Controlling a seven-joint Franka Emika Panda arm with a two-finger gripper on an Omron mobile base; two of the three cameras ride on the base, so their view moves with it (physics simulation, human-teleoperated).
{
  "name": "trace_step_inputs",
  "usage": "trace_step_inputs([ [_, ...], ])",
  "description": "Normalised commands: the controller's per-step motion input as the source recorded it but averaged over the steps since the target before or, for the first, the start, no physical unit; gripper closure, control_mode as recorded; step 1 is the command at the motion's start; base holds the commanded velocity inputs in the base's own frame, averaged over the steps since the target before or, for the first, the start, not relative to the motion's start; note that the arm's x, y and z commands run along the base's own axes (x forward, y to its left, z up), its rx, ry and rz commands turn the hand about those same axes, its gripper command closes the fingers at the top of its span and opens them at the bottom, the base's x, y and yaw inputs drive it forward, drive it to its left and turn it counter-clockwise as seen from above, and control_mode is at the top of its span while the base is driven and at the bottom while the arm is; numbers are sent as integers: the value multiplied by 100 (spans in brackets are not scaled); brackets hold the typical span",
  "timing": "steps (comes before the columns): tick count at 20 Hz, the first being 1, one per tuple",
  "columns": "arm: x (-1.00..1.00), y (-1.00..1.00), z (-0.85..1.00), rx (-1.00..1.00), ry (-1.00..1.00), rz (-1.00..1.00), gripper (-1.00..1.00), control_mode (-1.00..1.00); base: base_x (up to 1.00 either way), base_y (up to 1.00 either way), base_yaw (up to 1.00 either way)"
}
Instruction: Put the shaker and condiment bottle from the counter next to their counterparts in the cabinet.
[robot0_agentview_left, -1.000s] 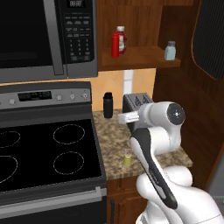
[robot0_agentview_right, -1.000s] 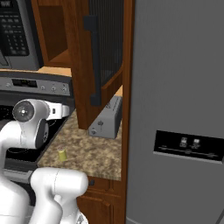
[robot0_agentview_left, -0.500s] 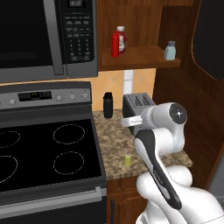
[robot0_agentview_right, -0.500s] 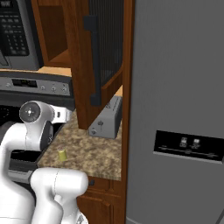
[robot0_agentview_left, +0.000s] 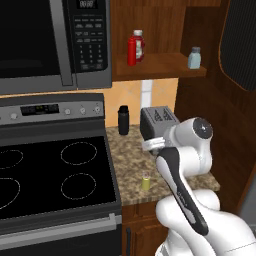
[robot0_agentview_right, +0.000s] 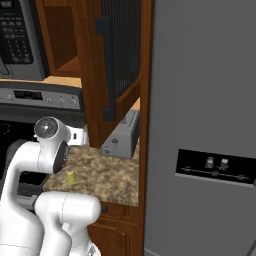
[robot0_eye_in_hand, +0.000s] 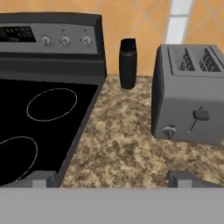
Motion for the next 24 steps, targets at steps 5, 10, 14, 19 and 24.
trace_step_inputs([
  [5,24,0,-56,0,13,2,-100,-100,0,0,0],
  [10,32,0,-47,0,9,6,-100,-100,0,0,0],
  [14,28,0,-39,0,15,2,-100,-100,0,0,0],
  [19,21,0,-36,0,10,1,-100,-100,0,0,0],
  [24,9,-2,-42,0,1,11,-100,-100,0,0,0],
])
